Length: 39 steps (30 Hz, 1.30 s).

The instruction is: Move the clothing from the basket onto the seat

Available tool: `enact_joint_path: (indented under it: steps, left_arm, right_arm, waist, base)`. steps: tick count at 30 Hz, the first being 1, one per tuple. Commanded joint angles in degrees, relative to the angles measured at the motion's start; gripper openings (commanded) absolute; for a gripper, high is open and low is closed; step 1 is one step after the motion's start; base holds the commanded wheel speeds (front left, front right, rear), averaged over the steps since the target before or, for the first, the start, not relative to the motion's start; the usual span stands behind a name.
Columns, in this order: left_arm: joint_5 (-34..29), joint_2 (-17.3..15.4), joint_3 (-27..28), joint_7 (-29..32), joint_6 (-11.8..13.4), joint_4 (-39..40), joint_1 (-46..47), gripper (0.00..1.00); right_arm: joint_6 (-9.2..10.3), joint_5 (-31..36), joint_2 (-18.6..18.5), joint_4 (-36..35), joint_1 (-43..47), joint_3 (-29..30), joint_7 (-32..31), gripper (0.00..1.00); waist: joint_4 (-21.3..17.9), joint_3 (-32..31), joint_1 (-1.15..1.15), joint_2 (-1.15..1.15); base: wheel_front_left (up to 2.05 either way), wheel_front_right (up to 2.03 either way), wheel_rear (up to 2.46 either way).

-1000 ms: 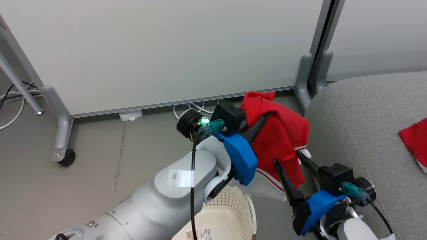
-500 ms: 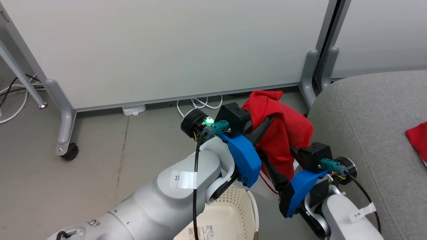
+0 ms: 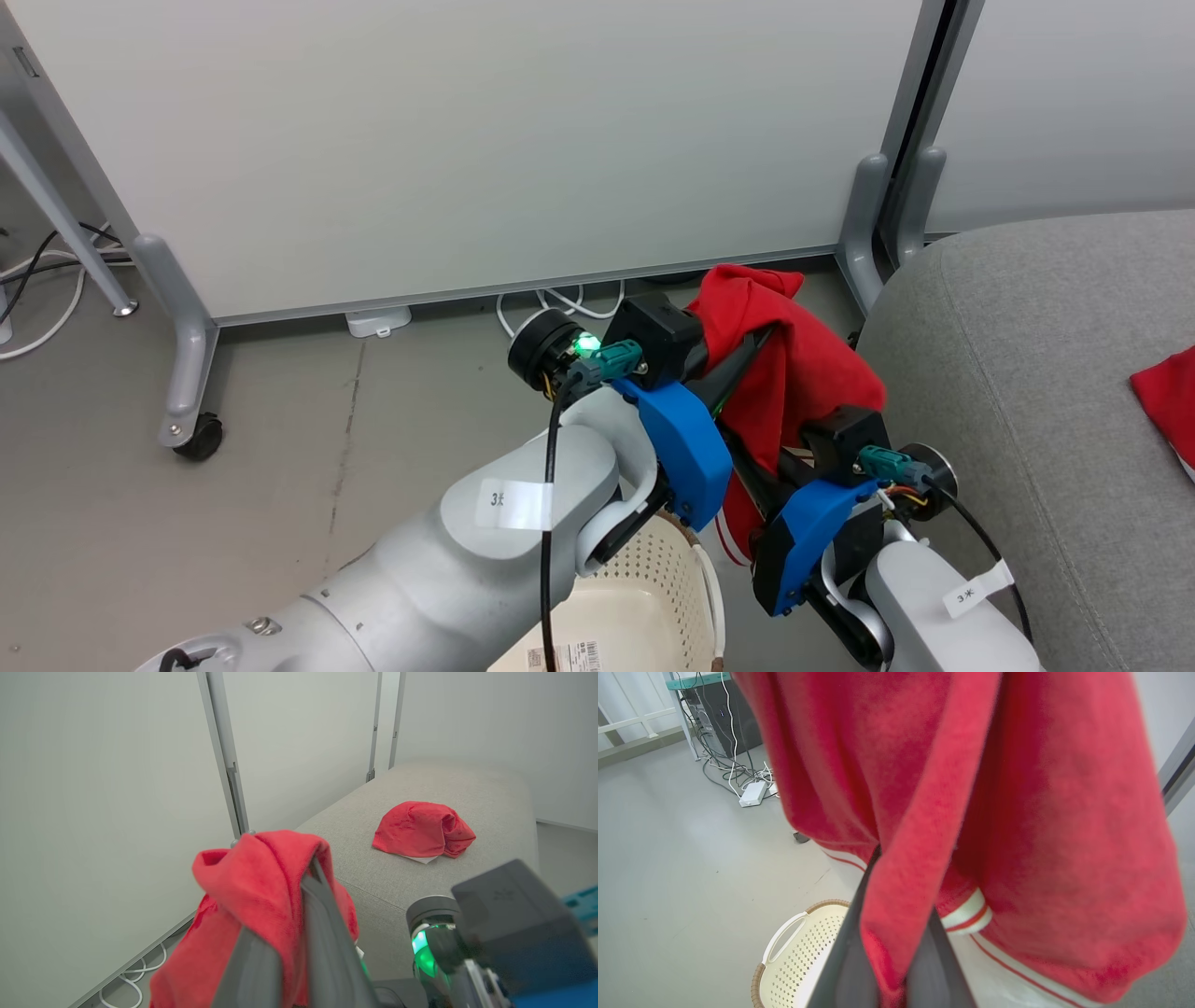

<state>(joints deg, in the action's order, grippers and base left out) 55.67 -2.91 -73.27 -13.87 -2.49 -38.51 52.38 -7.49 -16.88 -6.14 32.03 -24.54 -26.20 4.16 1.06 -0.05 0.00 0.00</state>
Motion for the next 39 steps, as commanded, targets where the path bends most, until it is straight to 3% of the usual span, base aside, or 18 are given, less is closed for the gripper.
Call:
enact_joint_path:
  steps: [1,21,24,25,26,39]
  left_arm:
    - [0.3,0.0,-0.1,-0.1,0.2,0.0,-0.3,0.0]
    - [1.2,0.0,-0.3,0.4,-0.3,-0.8,-1.1,0.0]
    - [1.3,0.0,-0.3,0.5,-0.2,-0.7,-1.2,0.49]
    - [1.3,0.0,-0.3,0.5,-0.3,-0.7,-1.2,0.96]
    - [1.2,0.0,-0.3,0.4,-0.3,-0.7,-1.2,1.0]
    - [0.1,0.0,0.9,-1.3,0.3,-2.3,-4.1,1.0]
  right_arm:
    - [-0.01,-0.5,-0.2,0.5,-1.1,-0.3,0.4,0.0]
    - [-0.01,-1.6,-0.3,3.1,-2.4,-1.5,2.4,0.0]
    - [-0.01,-1.8,-0.4,3.2,-2.5,-1.7,2.5,0.0]
    - [-0.01,-1.8,-0.4,3.3,-2.4,-1.8,2.6,0.0]
    - [-0.01,-1.9,-0.5,3.4,-2.5,-1.9,2.6,0.0]
    - [-0.01,-1.7,-0.7,3.5,-2.3,-1.3,3.0,0.0]
  waist:
    - [-0.1,-0.1,0.0,0.0]
    - [-1.8,-0.4,0.0,0.0]
    - [-2.0,-0.4,0.0,0.0]
    - [-2.1,-0.5,0.0,0.0]
    - [-2.1,-0.5,0.0,0.0]
    - [-2.3,-0.3,0.0,0.0]
  base:
    - [0.0,0.0,0.0]
    - [0.0,0.0,0.0]
    - [0.0,0.0,0.0]
    - [0.0,0.0,0.0]
    - [0.0,0.0,0.0]
    - [0.0,0.0,0.0]
